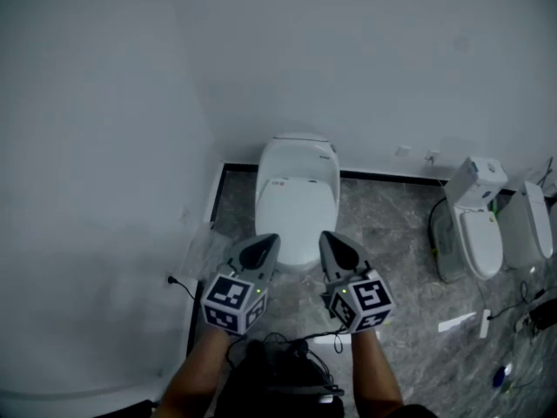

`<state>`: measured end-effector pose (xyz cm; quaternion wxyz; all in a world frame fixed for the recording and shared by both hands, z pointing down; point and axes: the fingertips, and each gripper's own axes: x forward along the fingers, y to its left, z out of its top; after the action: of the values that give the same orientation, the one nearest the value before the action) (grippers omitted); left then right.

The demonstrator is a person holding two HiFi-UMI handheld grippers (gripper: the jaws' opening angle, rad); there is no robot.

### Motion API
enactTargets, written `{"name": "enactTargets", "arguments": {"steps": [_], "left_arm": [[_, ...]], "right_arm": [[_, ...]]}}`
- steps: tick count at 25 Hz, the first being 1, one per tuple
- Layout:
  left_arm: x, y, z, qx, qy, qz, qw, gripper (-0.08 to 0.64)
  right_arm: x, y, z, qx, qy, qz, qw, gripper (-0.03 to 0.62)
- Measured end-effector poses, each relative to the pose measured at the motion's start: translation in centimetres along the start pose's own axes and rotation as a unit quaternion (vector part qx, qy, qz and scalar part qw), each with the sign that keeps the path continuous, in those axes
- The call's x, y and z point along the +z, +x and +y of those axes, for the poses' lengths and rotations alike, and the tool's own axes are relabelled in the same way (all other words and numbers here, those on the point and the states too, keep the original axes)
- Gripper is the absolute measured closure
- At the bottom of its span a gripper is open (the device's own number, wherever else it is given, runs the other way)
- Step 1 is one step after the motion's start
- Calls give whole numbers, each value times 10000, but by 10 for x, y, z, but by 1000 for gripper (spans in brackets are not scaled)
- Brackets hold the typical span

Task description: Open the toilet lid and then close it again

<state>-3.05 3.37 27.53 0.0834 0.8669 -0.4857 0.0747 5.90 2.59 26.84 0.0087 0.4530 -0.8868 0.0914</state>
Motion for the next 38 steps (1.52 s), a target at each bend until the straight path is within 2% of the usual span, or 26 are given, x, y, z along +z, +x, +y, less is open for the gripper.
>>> {"name": "enactTargets", "arguments": {"steps": [5, 12, 21, 38], "left_arm": [[23, -39, -6, -174, 90, -268, 9995, 553], [37, -95, -15, -400, 289, -405, 9980, 552], [48, -143, -13, -433, 350, -675, 9962, 552], [51, -150, -28, -513, 414, -780, 9948, 552]], "right_arm": [[21, -25, 40, -88, -127, -167, 9997, 583], [38, -56, 96, -236, -178, -420, 9987, 583], [45, -76, 142, -291, -277, -555, 9977, 583], [54, -89, 152, -268, -453, -663, 9964, 583]]}}
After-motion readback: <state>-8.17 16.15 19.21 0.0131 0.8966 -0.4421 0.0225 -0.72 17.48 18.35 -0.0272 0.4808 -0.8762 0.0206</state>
